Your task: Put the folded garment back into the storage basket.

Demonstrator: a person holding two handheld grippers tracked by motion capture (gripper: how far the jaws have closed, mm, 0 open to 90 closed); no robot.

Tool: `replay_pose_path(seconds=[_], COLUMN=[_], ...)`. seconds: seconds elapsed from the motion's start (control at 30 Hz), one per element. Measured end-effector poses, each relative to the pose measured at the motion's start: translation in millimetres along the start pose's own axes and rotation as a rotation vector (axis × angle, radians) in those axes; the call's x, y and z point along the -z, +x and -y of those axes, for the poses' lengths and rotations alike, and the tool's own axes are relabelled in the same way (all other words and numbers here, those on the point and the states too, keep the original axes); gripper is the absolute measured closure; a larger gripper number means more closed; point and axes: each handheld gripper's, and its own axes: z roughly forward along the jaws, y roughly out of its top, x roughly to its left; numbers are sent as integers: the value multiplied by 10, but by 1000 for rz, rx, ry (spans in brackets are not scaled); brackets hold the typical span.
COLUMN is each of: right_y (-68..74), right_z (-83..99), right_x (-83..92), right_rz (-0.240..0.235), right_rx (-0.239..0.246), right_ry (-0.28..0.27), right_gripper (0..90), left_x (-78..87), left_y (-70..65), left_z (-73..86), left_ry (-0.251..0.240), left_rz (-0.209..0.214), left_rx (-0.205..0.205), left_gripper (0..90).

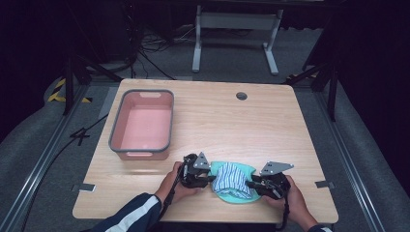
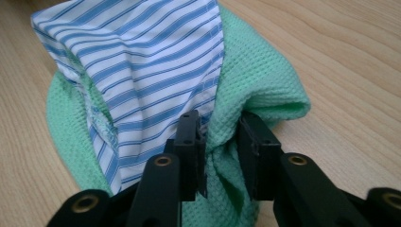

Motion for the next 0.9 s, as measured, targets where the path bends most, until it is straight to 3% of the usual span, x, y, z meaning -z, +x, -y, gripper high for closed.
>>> replay_pose_path(seconds=[0.17,0.37,0.7,0.9], right_y=[-6,0,-23,-28], right_z=[3,-3,-24,-61], right_x=[4,25,97,152], right_rz=[-14,1,24,27], right_rx=[-5,-1,-14,-15], right_ry=[-2,-7,-45,-73], right_gripper=[768,827,835,835], left_x=[-20,-24,59,120], left_y=[-7,-22,-1,14], left_z=[-22,-46,-106,-157], left_ry=[1,10,-6,-23], left_rz=[21,16,11,18], left_rx=[-12,-35,-58,-48], left_gripper=[788,813,826,826])
